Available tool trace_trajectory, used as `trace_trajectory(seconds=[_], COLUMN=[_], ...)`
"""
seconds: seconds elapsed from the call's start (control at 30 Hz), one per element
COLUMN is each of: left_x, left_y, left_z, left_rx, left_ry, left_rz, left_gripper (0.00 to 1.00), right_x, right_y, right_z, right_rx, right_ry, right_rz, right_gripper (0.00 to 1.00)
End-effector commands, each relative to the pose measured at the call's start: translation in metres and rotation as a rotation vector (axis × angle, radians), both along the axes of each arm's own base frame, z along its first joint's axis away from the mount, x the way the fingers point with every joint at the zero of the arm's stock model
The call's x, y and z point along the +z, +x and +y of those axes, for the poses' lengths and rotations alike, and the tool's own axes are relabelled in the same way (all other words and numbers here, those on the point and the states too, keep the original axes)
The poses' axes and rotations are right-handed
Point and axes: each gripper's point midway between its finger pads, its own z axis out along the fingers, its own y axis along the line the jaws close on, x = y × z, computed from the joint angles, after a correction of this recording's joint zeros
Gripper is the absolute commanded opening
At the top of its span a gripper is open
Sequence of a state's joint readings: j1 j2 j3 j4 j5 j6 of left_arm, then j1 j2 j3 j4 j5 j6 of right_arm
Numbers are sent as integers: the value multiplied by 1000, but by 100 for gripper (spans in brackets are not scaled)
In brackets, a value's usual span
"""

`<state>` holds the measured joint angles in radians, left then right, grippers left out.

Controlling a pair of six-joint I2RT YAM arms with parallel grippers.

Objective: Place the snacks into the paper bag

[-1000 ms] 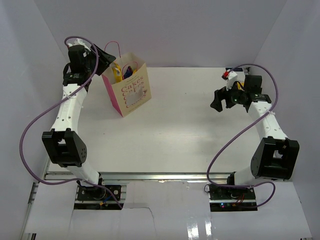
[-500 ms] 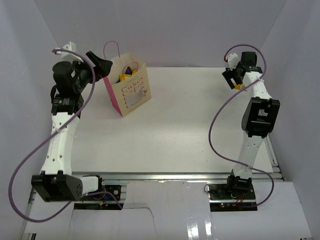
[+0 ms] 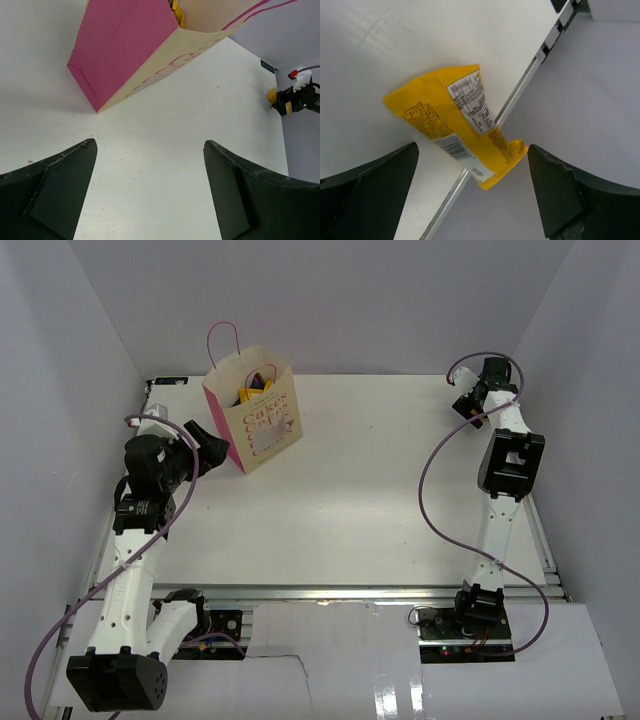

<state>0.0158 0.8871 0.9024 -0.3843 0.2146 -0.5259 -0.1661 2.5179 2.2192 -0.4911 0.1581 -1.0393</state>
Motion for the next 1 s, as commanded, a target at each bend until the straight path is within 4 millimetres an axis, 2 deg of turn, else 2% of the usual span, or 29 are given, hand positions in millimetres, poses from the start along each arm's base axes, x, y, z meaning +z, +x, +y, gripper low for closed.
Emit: trace_trajectory(seconds=[0.0,0.17,0.23,0.27,0.4,0.43,0.5,0.53,0.57,0.63,0.67,0.7,0.73,0.77,0.8,0.83,0.87,0.9,0.93,0.97], left_x=[14,15,15,14,10,9,4,7,5,12,15,21,25,21,28,27,27,28,29,29], left_y=[-7,-7,-7,-7,-11,-11,-12,-12,-12,-10,-12,-11,-16,-18,-18,-20,-27,-27,-28,-34], left_z=[3,2,1,1,0,-1,-3,-5,-7,-11,-20,-27,-42,-48,-54,-63,-79,-84,-90,-103], left_rx=[26,31,28,29,27,19,9,-4,-11,-40,-94,-138,-231,-269,-304,-338,-412,-433,-450,-490], left_ry=[-12,-27,-34,-35,-44,-46,-50,-55,-57,-66,-81,-89,-116,-138,-153,-192,-217,-231,-242,-258], left_rz=[-29,-19,-16,-13,-8,-8,0,-16,-16,-52,-67,-109,-127,-128,-161,-149,-143,-159,-161,-154], left_gripper=[98,98,98,98,98,98,98,98,98,98,98,98,98,98,98,98,98,98,98,98], right_x=[8,-10,-18,-20,-31,-35,-35,-37,-32,-40,-27,-36,-18,-13,-20,2,6,10,23,28], right_y=[19,21,18,17,1,-7,-15,-21,-24,-38,-41,-50,-53,-59,-72,-77,-88,-97,-116,-132], right_z=[-16,-14,-11,-11,-5,-2,0,3,3,9,10,22,27,34,49,58,69,90,105,120], right_rx=[74,127,146,154,181,189,196,200,199,202,197,210,215,221,226,233,240,272,267,277], right_ry=[-58,-48,-38,-39,-11,-3,1,12,13,41,43,98,110,136,205,235,285,372,442,514], right_rz=[-58,-55,-28,-15,57,93,121,141,141,175,160,178,152,150,172,139,147,152,158,179], right_gripper=[96,100,91,84,66,57,46,36,32,23,21,20,16,15,14,14,13,12,12,11])
